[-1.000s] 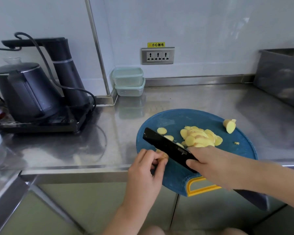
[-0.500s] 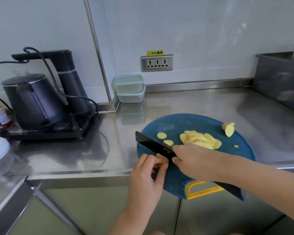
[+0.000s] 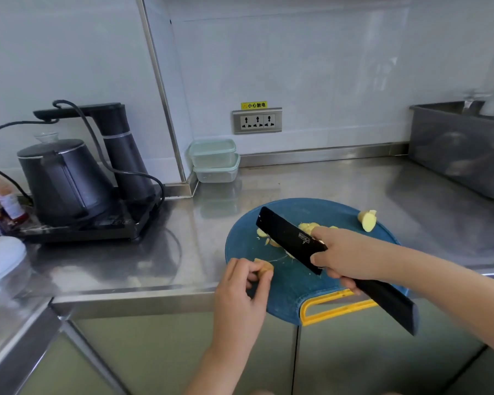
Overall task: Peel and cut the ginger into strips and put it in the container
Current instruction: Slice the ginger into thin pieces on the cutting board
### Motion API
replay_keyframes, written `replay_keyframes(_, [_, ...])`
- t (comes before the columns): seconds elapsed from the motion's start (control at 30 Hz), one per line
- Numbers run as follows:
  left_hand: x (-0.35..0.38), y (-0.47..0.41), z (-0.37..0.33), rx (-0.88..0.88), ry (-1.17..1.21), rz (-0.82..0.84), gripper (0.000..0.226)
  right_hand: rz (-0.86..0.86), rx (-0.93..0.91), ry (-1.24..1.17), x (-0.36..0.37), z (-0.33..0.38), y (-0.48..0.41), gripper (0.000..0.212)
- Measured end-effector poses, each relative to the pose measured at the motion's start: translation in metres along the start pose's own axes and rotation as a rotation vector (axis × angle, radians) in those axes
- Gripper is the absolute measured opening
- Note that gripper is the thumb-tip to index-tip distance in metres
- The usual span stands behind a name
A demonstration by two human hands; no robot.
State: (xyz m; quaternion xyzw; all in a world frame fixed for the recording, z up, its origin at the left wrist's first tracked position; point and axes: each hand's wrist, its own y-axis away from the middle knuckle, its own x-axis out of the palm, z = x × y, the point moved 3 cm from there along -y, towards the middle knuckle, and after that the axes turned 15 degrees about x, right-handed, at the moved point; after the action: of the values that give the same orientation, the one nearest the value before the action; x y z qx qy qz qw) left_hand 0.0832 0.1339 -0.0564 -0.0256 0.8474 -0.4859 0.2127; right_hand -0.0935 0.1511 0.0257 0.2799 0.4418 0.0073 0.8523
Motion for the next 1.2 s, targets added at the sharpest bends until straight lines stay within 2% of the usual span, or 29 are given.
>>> replay_keyframes(0.17, [0.000,0.000,-0.001,-0.019,0.006,0.005,0.016,0.004,-0.024,-0.073,-0.009,-0.009,0.003,0.019])
replay_keyframes(0.3, [0.000,0.001,-0.002,-0.023,-0.001,0.010,0.013,0.031,-0.007,-0.077,-0.017,-0.017,0.009,0.007])
replay_keyframes(0.37, [0.000,0.001,-0.003,-0.021,-0.005,0.012,0.012,-0.018,-0.006,-0.107,-0.020,-0.018,0.011,0.004])
replay_keyframes(0.47, [0.000,0.001,-0.002,-0.027,-0.008,0.010,0.011,-0.130,-0.009,-0.163,-0.025,-0.018,0.011,0.011])
replay_keyframes(0.6, [-0.001,0.001,-0.003,-0.017,-0.005,0.014,0.008,-0.199,-0.076,-0.025,-0.017,-0.010,0.020,0.017])
replay_keyframes(0.77, [0.000,0.001,-0.002,-0.021,-0.006,0.013,0.007,-0.374,-0.231,0.316,0.013,0.008,0.024,0.024])
replay_keyframes(0.97, [0.000,0.000,-0.002,-0.022,-0.030,0.044,0.010,-0.316,-0.248,0.315,0.028,0.017,0.015,0.023])
replay_keyframes(1.2, [0.000,-0.001,-0.002,-0.017,-0.033,0.052,0.010,-0.333,-0.274,0.318,0.028,0.017,0.014,0.025])
